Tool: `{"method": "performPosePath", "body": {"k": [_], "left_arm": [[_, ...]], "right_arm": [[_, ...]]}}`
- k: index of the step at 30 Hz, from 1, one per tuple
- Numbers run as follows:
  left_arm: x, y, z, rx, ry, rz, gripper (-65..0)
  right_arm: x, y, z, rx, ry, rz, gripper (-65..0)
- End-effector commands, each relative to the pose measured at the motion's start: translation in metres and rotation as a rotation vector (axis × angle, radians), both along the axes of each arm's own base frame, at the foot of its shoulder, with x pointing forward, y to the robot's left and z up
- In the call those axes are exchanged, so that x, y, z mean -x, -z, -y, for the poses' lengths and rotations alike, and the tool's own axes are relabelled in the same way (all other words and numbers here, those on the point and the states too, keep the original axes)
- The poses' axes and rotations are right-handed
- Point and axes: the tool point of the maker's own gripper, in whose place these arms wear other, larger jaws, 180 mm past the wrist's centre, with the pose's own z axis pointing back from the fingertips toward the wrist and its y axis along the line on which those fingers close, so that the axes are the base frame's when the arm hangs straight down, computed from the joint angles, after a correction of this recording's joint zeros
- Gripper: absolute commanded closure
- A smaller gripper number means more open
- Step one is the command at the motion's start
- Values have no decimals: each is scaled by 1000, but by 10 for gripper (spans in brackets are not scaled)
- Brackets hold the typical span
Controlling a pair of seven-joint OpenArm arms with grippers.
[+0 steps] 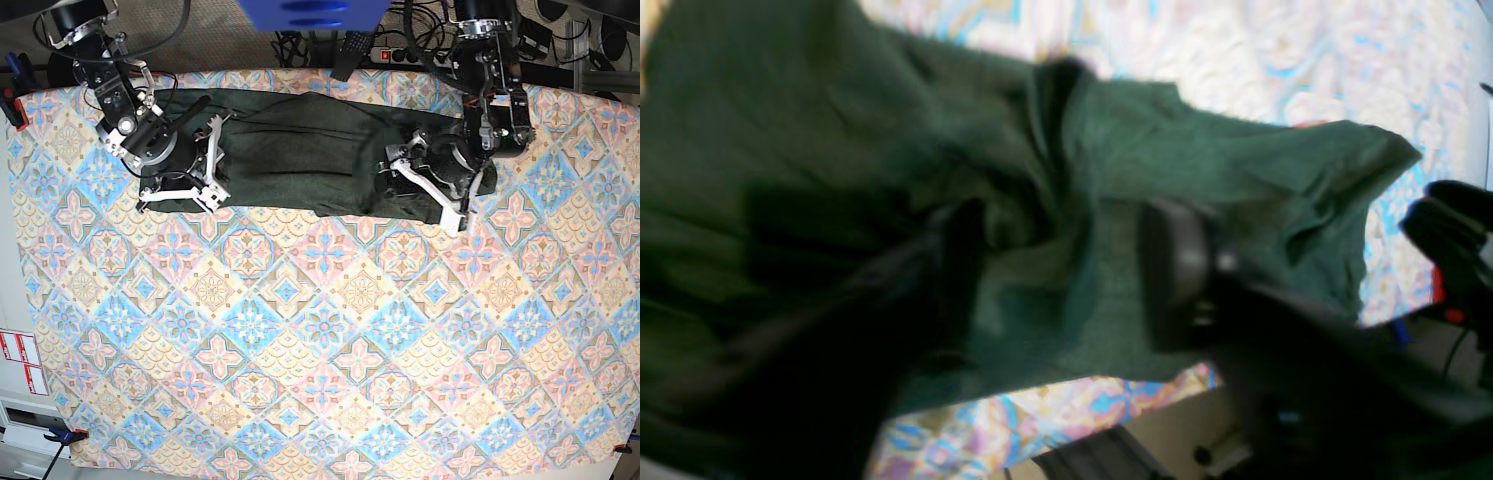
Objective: Fold the T-shirt properly
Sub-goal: 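Press and tuck the folded end with the left gripper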
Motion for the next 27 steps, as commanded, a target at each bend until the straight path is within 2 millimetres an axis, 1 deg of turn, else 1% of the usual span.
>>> {"method": "performPosePath", "body": {"k": [1, 2, 4, 6, 9, 11, 13, 16, 18, 21, 23, 27], "left_arm": [[-6, -8, -9, -20, -1, 36, -455], [-7, -8, -21, -45, -11, 37, -465], [-8, -9, -49, -96, -46, 40, -465], [-6, -10, -81, -152, -89, 37, -464], [-3, -14, -116, -221, -123, 37, -464], [1, -16, -132, -253, -139, 31, -464], [7, -13, -139, -270, -139, 14, -464], [11, -7, -138, -264, -137, -4, -464], [18, 6, -141, -254, -148, -49, -464], [21, 26, -148, -235, -178, -98, -464], [19, 32, -150, -231, -197, -90, -464], [22, 48, -155, -224, -227, -108, -464]], "right_arm": [[-8, -10, 0, -10, -5, 38, -139], [-8, -10, 0, -10, -5, 38, -139], [-8, -10, 0, -10, -5, 38, -139], [-8, -10, 0, -10, -5, 38, -139], [-8, -11, 0, -11, -5, 39, -139], [-9, -11, 0, -11, -5, 42, -139], [-9, -11, 0, -10, -5, 41, -139], [-9, -11, 1, -10, -4, 41, -140], [-10, -11, 1, -10, -4, 43, -140], [-10, -12, 1, -10, -4, 43, -140], [-10, -11, 1, -10, -4, 41, -140], [-9, -11, 1, -10, -4, 40, -140]]}}
